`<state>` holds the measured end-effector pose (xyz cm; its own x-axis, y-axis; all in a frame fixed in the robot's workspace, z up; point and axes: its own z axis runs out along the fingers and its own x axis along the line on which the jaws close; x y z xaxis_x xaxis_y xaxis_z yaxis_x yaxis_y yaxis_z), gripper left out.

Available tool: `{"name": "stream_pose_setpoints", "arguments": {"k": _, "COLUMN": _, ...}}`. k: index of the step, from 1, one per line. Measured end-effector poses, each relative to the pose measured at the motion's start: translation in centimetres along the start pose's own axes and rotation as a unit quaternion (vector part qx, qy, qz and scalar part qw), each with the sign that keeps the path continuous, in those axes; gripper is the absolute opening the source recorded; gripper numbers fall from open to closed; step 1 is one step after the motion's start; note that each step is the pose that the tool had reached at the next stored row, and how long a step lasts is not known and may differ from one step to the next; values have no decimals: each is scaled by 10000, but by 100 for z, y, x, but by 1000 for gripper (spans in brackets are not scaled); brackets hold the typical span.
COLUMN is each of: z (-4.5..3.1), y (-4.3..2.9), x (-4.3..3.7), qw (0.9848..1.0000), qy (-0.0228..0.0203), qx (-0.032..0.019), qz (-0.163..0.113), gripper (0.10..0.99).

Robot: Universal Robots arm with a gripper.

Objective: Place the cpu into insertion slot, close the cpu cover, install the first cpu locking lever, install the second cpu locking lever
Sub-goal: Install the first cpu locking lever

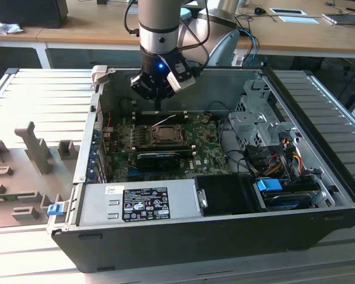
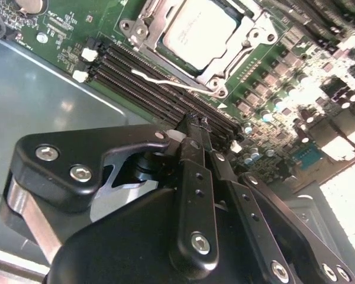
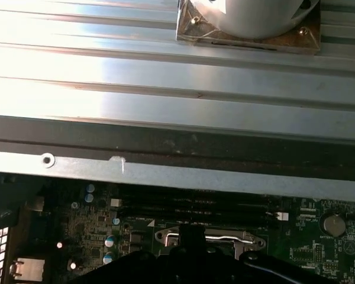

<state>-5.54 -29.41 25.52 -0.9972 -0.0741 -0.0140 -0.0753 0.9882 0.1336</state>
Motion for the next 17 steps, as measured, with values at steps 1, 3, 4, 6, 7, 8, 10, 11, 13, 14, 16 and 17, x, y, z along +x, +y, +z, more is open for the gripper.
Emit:
{"name": "stream_pose_setpoints", "arguments": {"k": 1, "z": 11, "y": -4, "x": -4, "qw": 10000, "qy": -2, "qx": -21, "qz": 0, "gripper": 102}}
{"name": "stream_pose_setpoints", "arguments": {"k": 3, "z": 33, "y": -13, "x": -5, "qw": 10000, "qy": -7, "qx": -69, "qz": 0, "gripper": 102}}
{"name": "stream_pose_setpoints", "arguments": {"k": 4, "z": 45, "y": -18, "x": -6, "qw": 10000, "qy": -10, "qx": -94, "qz": 0, "gripper": 102}}
{"name": "stream_pose_setpoints", "arguments": {"k": 6, "z": 84, "y": -25, "x": -10, "qw": 9999, "qy": -11, "qx": -101, "qz": 0, "gripper": 102}}
{"name": "stream_pose_setpoints", "arguments": {"k": 7, "z": 94, "y": -27, "x": -19, "qw": 9999, "qy": -11, "qx": -101, "qz": 0, "gripper": 102}}
{"name": "stream_pose_setpoints", "arguments": {"k": 8, "z": 99, "y": -28, "x": -24, "qw": 9999, "qy": -11, "qx": -102, "qz": 0, "gripper": 102}}
{"name": "stream_pose_setpoints", "arguments": {"k": 10, "z": 119, "y": -33, "x": -57, "qw": 9999, "qy": -11, "qx": -101, "qz": 1, "gripper": 102}}
{"name": "stream_pose_setpoints", "arguments": {"k": 11, "z": 128, "y": -37, "x": -83, "qw": 9999, "qy": -10, "qx": -100, "qz": 1, "gripper": 102}}
{"name": "stream_pose_setpoints", "arguments": {"k": 13, "z": 177, "y": -50, "x": -181, "qw": 9999, "qy": -11, "qx": -101, "qz": 0, "gripper": 102}}
{"name": "stream_pose_setpoints", "arguments": {"k": 14, "z": 193, "y": -53, "x": -192, "qw": 9999, "qy": -10, "qx": -101, "qz": 0, "gripper": 102}}
{"name": "stream_pose_setpoints", "arguments": {"k": 16, "z": 226, "y": -59, "x": -200, "qw": 9999, "qy": -11, "qx": -101, "qz": 0, "gripper": 102}}
{"name": "stream_pose_setpoints", "arguments": {"k": 17, "z": 239, "y": -61, "x": -206, "qw": 9999, "qy": -10, "qx": -101, "qz": 0, "gripper": 102}}
